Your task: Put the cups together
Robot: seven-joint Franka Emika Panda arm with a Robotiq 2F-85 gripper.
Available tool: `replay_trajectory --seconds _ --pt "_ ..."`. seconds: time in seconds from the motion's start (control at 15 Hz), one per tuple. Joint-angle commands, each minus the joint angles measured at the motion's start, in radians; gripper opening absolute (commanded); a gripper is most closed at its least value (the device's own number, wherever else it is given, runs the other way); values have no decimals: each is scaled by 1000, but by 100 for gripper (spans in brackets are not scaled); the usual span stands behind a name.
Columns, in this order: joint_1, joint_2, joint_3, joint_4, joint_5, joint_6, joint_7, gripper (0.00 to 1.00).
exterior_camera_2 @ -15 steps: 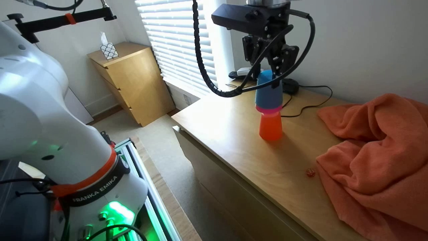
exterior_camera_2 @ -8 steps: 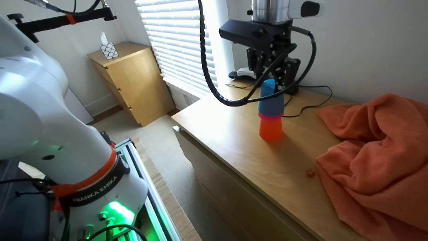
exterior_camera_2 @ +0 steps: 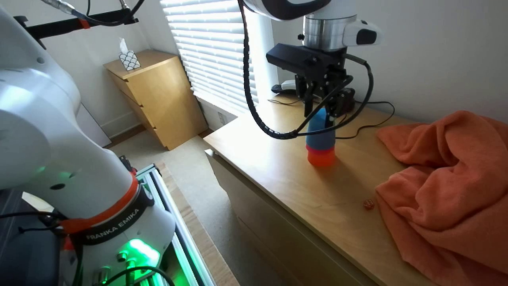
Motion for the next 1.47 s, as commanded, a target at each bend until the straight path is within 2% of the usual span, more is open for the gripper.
replay_trajectory --seconds 0.0,0.33,0.4,0.47,0.6,1.27,1.33,1.4 --pt "-6 73 10 16 9 37 -8 39" --pt "-12 113 18 27 0 69 -1 39" --pt "-12 108 18 26 4 73 6 89" --pt "-12 96 20 26 11 60 1 90" --pt "-10 56 22 12 6 54 4 99" --pt "-16 -301 12 -74 -80 22 88 100" --pt "-15 -320 10 -69 -60 4 112 100" --pt "-3 -247 5 -30 -60 34 73 100"
